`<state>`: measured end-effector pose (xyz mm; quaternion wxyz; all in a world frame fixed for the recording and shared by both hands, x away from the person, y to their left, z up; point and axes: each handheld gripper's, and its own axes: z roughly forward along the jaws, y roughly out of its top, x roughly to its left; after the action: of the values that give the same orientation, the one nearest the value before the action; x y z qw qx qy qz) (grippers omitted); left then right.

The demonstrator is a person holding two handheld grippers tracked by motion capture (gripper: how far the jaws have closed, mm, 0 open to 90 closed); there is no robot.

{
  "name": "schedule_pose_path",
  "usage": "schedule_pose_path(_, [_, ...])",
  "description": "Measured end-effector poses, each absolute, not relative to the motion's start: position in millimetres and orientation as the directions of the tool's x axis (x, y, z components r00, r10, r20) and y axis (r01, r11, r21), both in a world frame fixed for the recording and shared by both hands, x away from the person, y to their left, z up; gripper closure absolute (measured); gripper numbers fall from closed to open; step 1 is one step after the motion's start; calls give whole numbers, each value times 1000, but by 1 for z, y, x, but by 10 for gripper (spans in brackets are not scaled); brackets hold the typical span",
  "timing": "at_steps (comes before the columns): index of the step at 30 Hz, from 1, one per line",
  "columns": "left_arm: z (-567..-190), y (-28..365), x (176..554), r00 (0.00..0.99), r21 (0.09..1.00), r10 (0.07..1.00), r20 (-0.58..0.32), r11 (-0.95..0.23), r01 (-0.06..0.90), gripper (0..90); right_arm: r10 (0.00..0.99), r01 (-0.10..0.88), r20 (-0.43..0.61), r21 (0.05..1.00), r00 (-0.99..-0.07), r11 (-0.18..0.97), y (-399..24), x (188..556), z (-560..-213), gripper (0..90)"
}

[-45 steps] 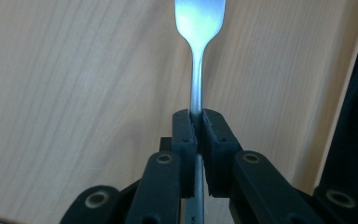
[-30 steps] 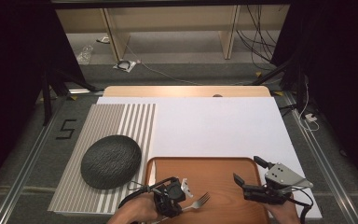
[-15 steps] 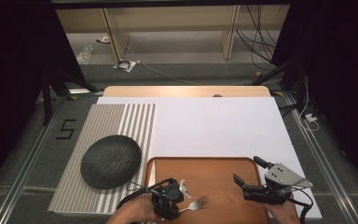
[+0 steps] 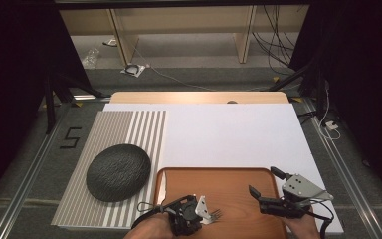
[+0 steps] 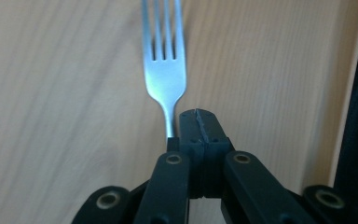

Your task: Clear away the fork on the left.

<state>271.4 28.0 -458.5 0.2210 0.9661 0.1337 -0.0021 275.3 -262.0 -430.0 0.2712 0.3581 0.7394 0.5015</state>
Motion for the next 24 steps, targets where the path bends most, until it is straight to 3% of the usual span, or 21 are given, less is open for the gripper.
schedule_pose_path(24, [-464, 39, 286, 947, 444, 317, -54, -842, 307, 897, 801, 260, -43, 934, -597, 244, -262, 275, -430, 117])
